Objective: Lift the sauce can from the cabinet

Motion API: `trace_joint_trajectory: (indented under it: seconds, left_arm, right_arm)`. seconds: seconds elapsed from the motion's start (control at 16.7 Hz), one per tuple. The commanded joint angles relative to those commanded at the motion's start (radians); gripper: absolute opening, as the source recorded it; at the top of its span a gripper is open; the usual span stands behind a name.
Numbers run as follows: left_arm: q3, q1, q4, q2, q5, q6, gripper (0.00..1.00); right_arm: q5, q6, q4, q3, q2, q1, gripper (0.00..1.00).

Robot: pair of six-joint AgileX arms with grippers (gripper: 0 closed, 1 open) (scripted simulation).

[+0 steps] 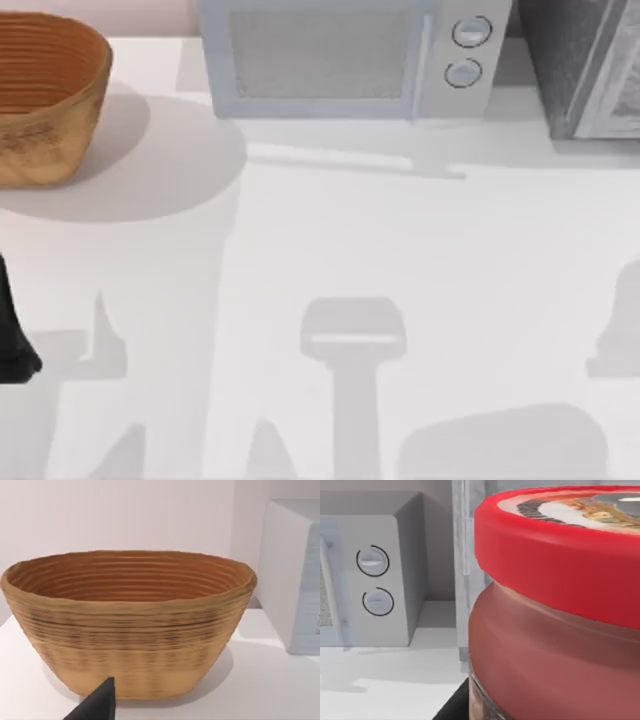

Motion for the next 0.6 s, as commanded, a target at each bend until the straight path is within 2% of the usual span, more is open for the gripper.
trace_joint_trajectory:
  seconds: [0.6]
  left_arm:
    - [0.0, 0.0, 0.0, 0.0, 0.0, 0.0, 1.0]
  right_arm:
    - [-0.027, 0.002, 0.044, -0.035, -0.007, -0.014, 0.0]
